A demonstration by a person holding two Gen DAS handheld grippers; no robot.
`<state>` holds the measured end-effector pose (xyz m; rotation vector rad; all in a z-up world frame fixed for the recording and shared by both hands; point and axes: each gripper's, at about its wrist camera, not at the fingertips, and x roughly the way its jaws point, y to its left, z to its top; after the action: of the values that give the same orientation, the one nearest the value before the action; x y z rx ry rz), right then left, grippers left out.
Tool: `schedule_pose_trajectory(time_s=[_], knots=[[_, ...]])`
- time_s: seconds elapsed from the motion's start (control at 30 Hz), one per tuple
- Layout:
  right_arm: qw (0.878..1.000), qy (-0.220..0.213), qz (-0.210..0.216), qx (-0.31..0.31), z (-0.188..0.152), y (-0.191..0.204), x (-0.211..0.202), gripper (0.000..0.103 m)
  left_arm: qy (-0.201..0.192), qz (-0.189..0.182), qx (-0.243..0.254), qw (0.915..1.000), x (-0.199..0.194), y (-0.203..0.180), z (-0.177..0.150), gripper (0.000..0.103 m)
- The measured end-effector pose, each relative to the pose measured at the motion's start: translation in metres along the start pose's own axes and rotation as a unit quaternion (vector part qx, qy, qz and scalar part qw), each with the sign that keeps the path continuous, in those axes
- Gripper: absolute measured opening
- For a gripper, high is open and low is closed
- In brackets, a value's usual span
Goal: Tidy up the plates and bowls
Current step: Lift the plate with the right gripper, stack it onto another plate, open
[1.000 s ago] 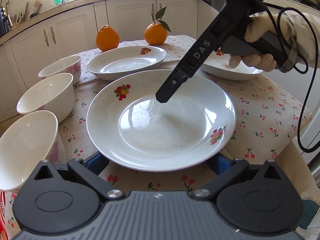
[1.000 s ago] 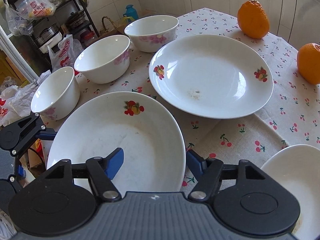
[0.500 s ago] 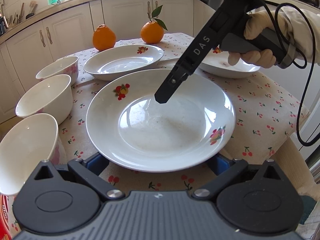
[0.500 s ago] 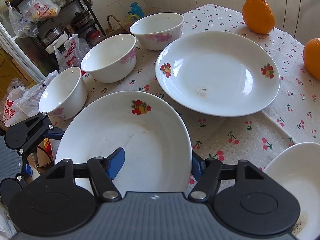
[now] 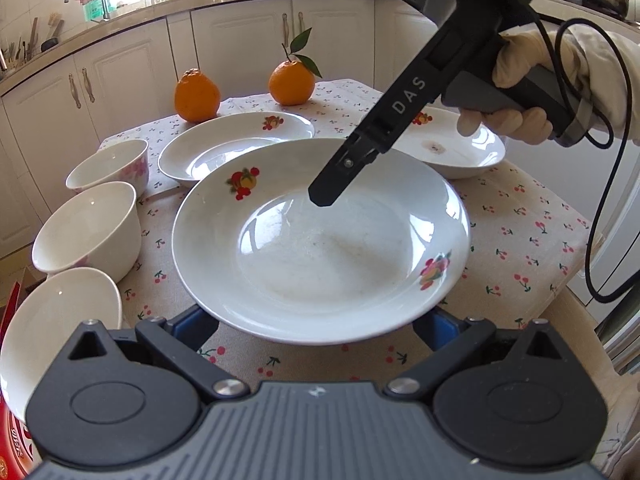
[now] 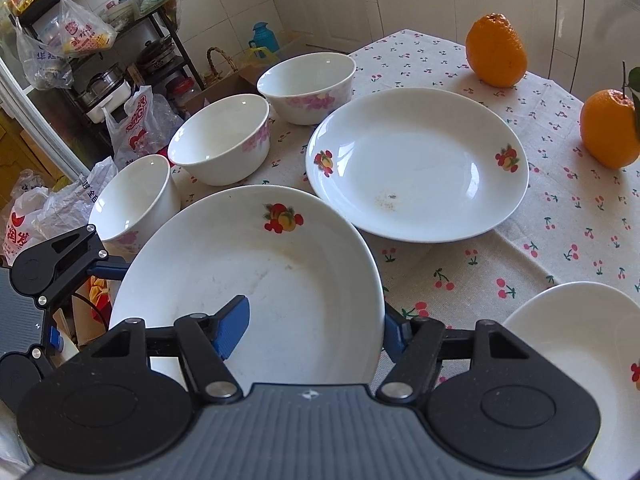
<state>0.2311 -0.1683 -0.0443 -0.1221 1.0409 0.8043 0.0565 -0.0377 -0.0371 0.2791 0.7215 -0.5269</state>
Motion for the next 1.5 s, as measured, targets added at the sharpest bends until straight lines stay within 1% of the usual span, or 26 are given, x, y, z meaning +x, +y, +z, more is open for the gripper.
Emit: schedule_pose_trajectory(time_s=[0.3, 0.57, 1.03, 1.2, 1.5], knots=[[0.999, -0.026, -0.017, 0.016, -0.007, -0.015, -0.025, 0.073, -0.005, -0.021, 0.016, 0.9996, 0.01, -0.007, 0.024, 0.102], [0.997, -0.046, -0.039, 0.038, -0.02, -0.037, -0.05, 0.073, -0.01, -0.045, 0.041, 0.9981, 0.024, -0.022, 0.046, 0.102], [0.989, -0.071, -0.091, 0.088, -0.049, -0.084, -0.086, 0.075, -0.01, -0.094, 0.077, 0.9926, 0.066, -0.049, 0.085, 0.102], [0.986, -0.075, -0.103, 0.106, -0.06, -0.101, -0.089, 0.075, -0.005, -0.1, 0.082, 0.9915, 0.081, -0.059, 0.093, 0.102], [0.981, -0.087, -0.106, 0.135, -0.074, -0.123, -0.091, 0.075, 0.006, -0.104, 0.09, 0.9905, 0.099, -0.069, 0.102, 0.102]])
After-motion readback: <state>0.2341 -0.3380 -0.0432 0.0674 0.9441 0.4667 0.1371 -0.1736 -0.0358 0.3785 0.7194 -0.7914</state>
